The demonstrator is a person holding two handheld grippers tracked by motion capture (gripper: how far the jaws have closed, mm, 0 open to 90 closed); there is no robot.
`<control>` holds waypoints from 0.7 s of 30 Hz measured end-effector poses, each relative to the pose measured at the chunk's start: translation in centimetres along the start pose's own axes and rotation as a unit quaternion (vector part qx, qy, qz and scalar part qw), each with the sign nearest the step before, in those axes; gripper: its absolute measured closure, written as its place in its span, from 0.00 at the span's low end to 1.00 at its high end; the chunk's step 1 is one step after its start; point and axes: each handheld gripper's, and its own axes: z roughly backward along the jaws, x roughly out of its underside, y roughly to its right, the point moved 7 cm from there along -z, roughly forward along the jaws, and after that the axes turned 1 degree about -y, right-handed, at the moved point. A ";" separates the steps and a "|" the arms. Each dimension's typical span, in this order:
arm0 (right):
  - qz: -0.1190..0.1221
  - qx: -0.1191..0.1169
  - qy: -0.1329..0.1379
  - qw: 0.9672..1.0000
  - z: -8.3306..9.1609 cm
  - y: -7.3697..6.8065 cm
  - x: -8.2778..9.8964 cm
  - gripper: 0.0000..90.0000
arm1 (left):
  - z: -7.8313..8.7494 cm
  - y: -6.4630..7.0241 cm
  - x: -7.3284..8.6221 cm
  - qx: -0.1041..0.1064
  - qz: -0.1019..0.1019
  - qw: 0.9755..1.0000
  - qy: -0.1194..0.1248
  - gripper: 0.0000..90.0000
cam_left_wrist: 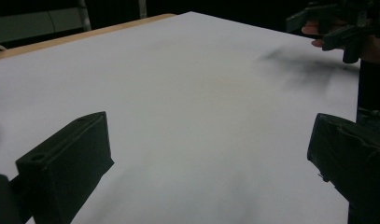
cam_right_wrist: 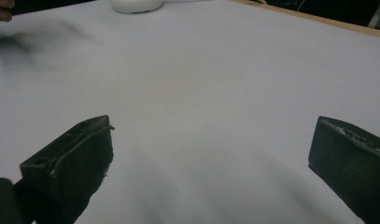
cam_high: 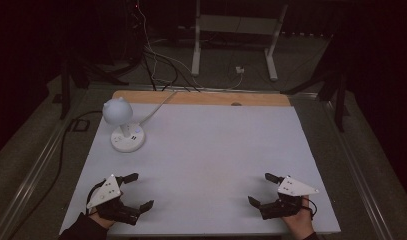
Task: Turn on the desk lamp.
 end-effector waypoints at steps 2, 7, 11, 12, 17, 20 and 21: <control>0.005 -0.003 0.000 1.000 -0.1 -0.2 -0.1 0.00 | -0.1 0.0 0.1 -0.001 -0.004 1.000 -0.007 0.00; 0.007 -0.005 0.005 1.000 0.0 -0.4 -0.2 0.00 | -0.2 0.2 0.2 0.001 -0.013 1.000 -0.014 0.00; 0.008 -0.003 0.006 1.000 0.1 -0.4 -0.2 0.00 | -0.3 0.5 0.2 0.006 -0.018 1.000 -0.017 0.00; 0.007 -0.001 0.007 1.000 0.1 -0.4 -0.3 0.00 | -0.3 0.6 0.2 0.008 -0.021 1.000 -0.019 0.00; 0.011 0.000 0.009 1.000 0.3 -0.6 -0.4 0.00 | -0.5 1.2 -0.1 0.027 -0.027 0.999 -0.024 0.00; 0.009 0.001 0.017 1.000 0.4 -0.7 -0.6 0.00 | -0.6 1.7 -0.3 0.038 -0.032 0.998 -0.029 0.00; 0.010 0.001 0.018 1.000 0.5 -0.7 -0.7 0.00 | -0.6 1.9 -0.4 0.044 -0.031 0.998 -0.029 0.00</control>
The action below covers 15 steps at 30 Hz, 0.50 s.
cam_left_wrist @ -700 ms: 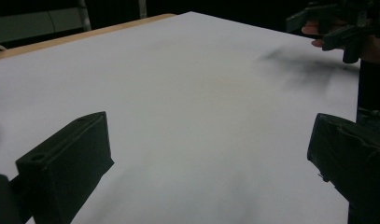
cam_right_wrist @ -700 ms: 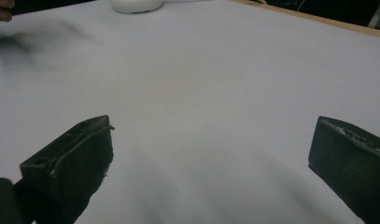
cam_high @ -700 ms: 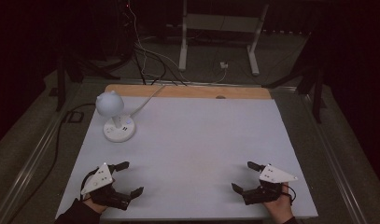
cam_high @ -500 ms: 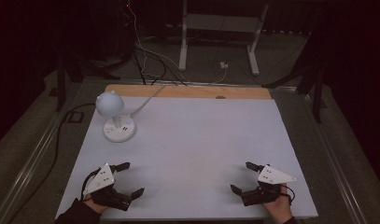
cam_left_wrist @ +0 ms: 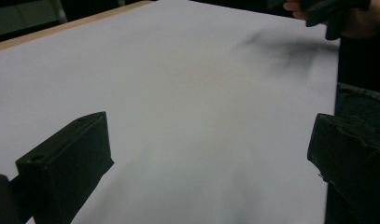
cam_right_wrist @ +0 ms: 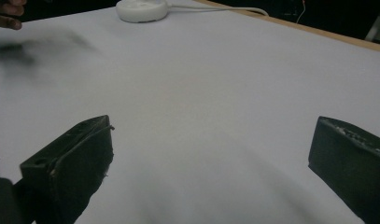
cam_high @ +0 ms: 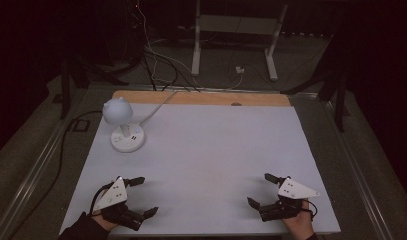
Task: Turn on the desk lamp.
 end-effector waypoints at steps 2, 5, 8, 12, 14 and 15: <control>0.000 -0.001 0.003 1.000 0.0 0.0 -0.1 0.00 | 0.0 0.2 -0.2 0.004 -0.001 1.000 0.001 0.00; -0.001 0.001 0.008 1.000 0.2 -0.1 -0.2 0.00 | -0.1 0.7 -0.8 0.019 -0.008 1.000 0.000 0.00; -0.001 0.000 0.013 1.000 0.3 -0.2 -0.4 0.00 | -0.1 0.8 -1.1 0.024 -0.005 1.000 0.002 0.00; -0.003 0.000 0.019 1.000 0.4 -0.2 -0.5 0.00 | 0.0 0.8 -1.8 0.030 -0.002 1.000 0.008 0.00; -0.003 -0.001 0.020 1.000 0.5 -0.3 -0.6 0.00 | 0.1 0.9 -2.1 0.033 0.000 0.999 0.007 0.00; -0.003 0.000 0.021 1.000 0.5 -0.3 -0.6 0.00 | 0.2 0.8 -2.3 0.030 0.001 1.000 0.010 0.00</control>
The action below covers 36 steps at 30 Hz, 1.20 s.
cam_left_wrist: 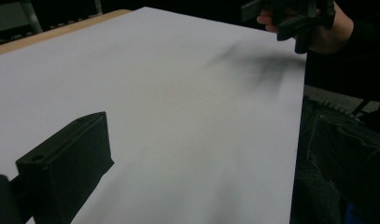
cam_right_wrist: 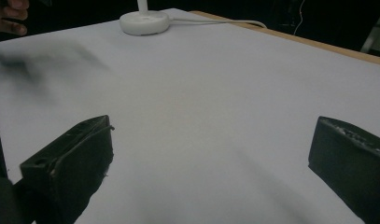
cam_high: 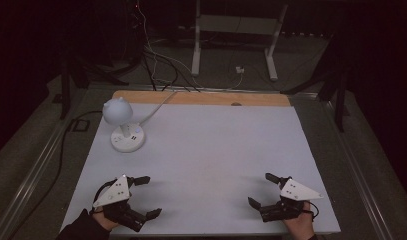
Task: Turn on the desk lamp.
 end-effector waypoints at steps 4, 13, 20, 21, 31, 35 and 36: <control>0.000 0.000 0.002 1.000 0.0 0.0 0.0 0.00 | 0.1 -0.1 -0.3 -0.003 -0.002 1.000 0.002 0.00; -0.003 -0.002 0.006 1.000 0.1 -0.1 -0.2 0.00 | 0.8 -1.1 -1.4 -0.022 0.003 1.000 0.015 0.00; -0.002 -0.003 0.009 1.000 0.2 -0.1 -0.3 0.00 | 1.4 -2.3 -2.1 -0.045 0.007 0.999 0.022 0.00; -0.002 -0.003 0.010 1.000 0.2 -0.2 -0.3 0.00 | 1.4 -2.3 -2.1 -0.045 0.007 0.999 0.022 0.00; -0.004 -0.002 0.014 1.000 0.3 -0.1 -0.4 0.00 | 1.7 -3.8 -2.9 -0.068 0.016 0.997 0.031 0.00; -0.004 -0.003 0.014 1.000 0.3 -0.1 -0.4 0.00 | 1.7 -4.4 -3.0 -0.076 0.020 0.997 0.028 0.00; -0.004 -0.003 0.013 1.000 0.2 -0.1 -0.4 0.00 | 1.7 -4.6 -3.1 -0.077 0.021 0.996 0.028 0.00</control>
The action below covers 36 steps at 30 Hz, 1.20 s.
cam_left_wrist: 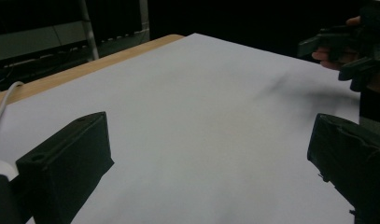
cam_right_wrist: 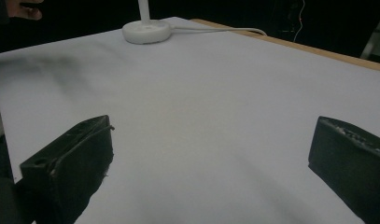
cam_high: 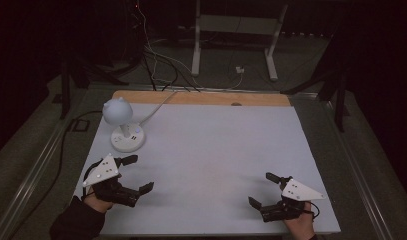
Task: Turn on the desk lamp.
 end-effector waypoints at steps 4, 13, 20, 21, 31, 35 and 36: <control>0.000 -0.001 0.001 1.000 0.0 0.0 0.0 0.00 | 0.0 -0.7 -0.1 -0.009 0.007 1.000 0.001 0.00; -0.001 -0.001 0.001 1.000 0.0 0.0 0.0 0.00 | 0.0 -2.2 -0.3 -0.024 0.016 1.000 0.001 0.00; -0.002 -0.002 0.001 1.000 0.0 0.0 0.0 0.00 | -0.3 -4.0 -0.1 -0.058 0.029 0.998 -0.003 0.00; -0.002 -0.002 0.001 1.000 0.0 0.0 0.0 0.00 | -0.3 -4.0 -0.1 -0.058 0.029 0.998 -0.003 0.00; -0.003 -0.003 0.000 1.000 0.0 0.0 0.0 0.00 | -1.0 -6.1 0.4 -0.095 0.052 0.994 -0.002 0.00; -0.003 -0.004 0.000 1.000 -0.1 0.0 0.0 0.00 | -1.1 -6.9 0.6 -0.104 0.063 0.993 0.002 0.00; -0.003 -0.004 0.000 1.000 -0.1 0.0 0.0 0.00 | -1.2 -7.1 0.6 -0.106 0.066 0.992 0.004 0.00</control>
